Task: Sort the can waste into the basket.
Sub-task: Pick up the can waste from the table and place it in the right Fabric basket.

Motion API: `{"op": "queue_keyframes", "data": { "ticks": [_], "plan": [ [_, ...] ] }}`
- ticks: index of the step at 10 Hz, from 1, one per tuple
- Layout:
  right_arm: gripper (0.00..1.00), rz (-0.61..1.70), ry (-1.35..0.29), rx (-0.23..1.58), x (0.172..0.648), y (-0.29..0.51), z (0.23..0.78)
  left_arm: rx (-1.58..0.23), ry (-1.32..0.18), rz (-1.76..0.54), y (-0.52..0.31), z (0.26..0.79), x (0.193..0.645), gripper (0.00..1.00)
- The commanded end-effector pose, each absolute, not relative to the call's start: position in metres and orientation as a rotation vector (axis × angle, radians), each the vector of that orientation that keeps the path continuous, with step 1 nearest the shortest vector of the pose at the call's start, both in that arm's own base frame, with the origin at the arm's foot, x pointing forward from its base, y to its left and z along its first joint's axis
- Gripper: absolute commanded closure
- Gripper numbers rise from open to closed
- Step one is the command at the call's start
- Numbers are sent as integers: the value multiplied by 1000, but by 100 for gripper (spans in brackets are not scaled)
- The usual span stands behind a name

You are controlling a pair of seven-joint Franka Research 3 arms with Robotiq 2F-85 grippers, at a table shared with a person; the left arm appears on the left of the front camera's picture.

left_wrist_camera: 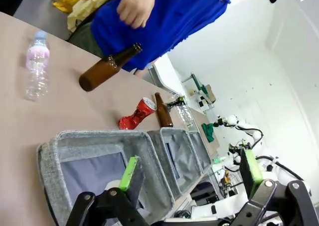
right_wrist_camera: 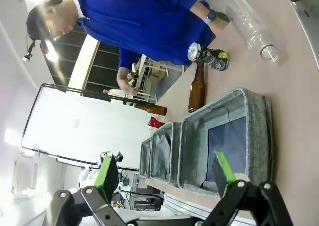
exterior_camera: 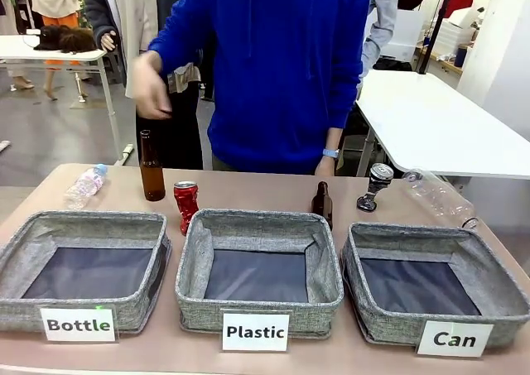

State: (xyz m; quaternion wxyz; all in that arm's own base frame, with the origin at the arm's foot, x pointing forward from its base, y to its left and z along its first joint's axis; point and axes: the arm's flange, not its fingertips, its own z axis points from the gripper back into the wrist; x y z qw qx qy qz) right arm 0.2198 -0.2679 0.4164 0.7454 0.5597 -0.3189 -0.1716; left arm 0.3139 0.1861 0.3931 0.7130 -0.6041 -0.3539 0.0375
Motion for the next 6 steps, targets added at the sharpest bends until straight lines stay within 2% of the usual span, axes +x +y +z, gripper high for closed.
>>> {"op": "queue_keyframes", "data": {
  "ticks": [1,4,6],
  "plan": [
    [0,-348,-715,1221,216,-268,421,-1375,-778,68,196,391,306,0],
    [0,-370,-681,1223,216,-266,417,-1375,-778,68,196,391,306,0],
    [0,-139,-749,985,258,-227,443,-1375,-778,68,196,391,306,0]
  ]
}}
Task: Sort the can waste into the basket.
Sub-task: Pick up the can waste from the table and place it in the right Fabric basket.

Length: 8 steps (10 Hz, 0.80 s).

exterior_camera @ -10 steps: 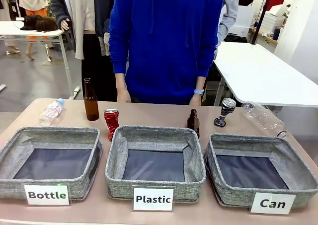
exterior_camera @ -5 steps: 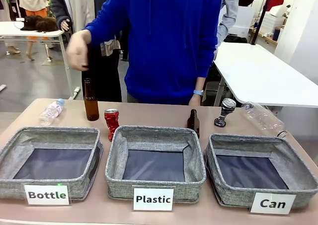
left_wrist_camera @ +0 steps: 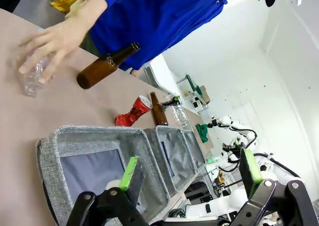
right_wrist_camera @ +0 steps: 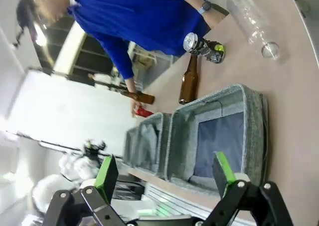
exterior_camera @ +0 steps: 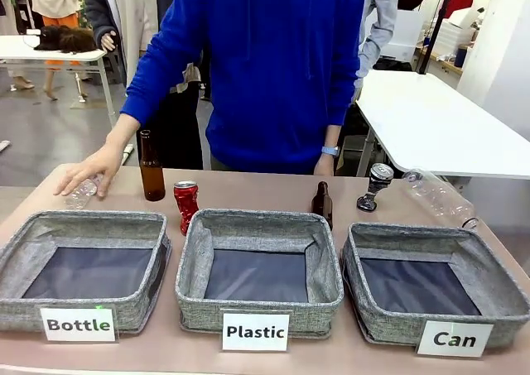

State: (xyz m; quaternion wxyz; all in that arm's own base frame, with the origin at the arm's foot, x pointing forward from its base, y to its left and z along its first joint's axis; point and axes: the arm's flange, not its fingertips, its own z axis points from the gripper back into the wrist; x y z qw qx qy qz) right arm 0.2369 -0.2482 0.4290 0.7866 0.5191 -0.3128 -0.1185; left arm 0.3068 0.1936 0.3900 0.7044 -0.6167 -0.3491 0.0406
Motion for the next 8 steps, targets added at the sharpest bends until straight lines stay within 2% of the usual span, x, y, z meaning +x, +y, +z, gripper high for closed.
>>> {"op": "queue_keyframes", "data": {
  "ticks": [1,2,3,4,6,8],
  "plan": [
    [0,44,-750,889,282,-208,451,-1375,-778,68,196,391,306,0],
    [0,125,-757,785,300,-192,453,-1375,-778,68,196,391,306,0],
    [0,328,-840,621,327,-177,453,-1375,-778,68,196,391,306,0],
    [0,442,-858,570,337,-166,452,-1375,-778,68,196,391,306,0],
    [0,871,-841,518,371,-126,447,-1375,-778,68,196,391,306,0],
    [0,963,-778,429,403,-100,439,-1375,-778,68,196,391,306,0]
  ]
}}
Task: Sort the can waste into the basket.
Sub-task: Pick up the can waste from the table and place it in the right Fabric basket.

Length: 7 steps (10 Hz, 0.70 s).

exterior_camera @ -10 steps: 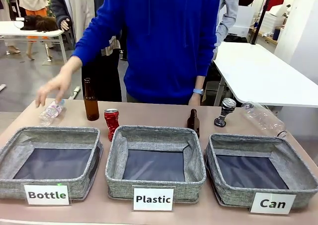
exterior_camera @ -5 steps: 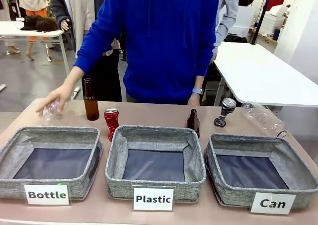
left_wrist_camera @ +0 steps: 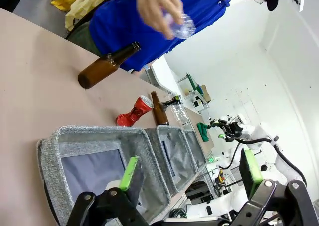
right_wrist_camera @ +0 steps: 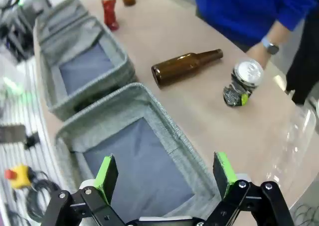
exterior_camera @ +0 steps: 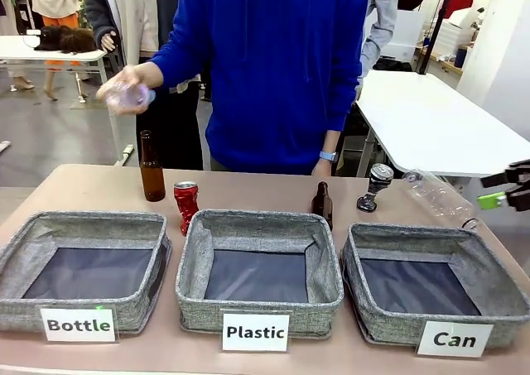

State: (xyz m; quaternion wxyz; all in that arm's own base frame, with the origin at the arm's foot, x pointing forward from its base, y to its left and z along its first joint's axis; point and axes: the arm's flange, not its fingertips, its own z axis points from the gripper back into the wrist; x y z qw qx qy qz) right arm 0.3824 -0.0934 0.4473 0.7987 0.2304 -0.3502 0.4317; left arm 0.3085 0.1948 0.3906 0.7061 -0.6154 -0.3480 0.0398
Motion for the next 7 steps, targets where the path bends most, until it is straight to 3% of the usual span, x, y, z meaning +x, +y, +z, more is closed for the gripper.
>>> {"op": "queue_keyframes", "data": {
  "ticks": [1,2,3,7],
  "plan": [
    [0,968,-766,407,418,-91,434,-1375,-778,68,196,391,306,0],
    [0,856,-748,415,425,-88,436,-1375,-778,68,196,391,306,0],
    [0,977,-741,456,398,-85,441,-1375,-778,68,196,391,306,0],
    [0,951,-743,384,421,-86,426,-1375,-778,68,196,391,306,0]
  ]
}}
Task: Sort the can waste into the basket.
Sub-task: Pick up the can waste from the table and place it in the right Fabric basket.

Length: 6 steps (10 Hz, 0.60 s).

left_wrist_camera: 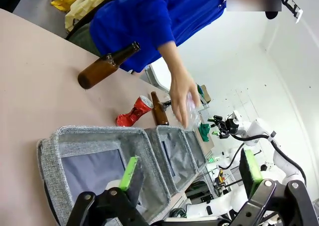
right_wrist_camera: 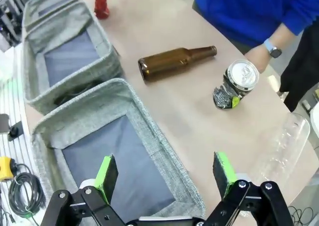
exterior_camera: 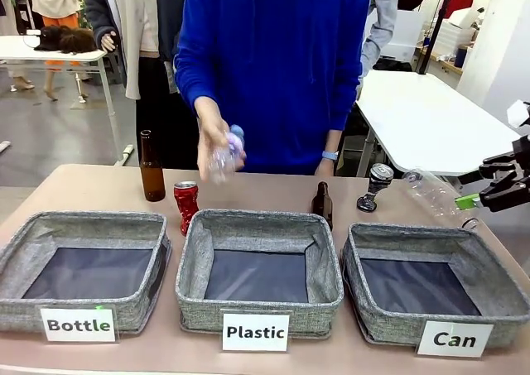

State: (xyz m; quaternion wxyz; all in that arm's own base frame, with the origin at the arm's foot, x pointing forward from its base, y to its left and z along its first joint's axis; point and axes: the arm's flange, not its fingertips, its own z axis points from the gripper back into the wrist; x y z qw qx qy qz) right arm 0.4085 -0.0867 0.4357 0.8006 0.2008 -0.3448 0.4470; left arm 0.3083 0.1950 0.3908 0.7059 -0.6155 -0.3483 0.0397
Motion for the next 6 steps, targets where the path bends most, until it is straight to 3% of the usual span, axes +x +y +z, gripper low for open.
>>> {"op": "queue_keyframes", "data": {
  "ticks": [1,6],
  "plan": [
    [0,947,-751,380,438,-93,417,-1375,-778,68,196,391,306,0],
    [0,1103,-847,370,533,-99,368,-1375,-778,68,196,391,306,0]
  ]
}}
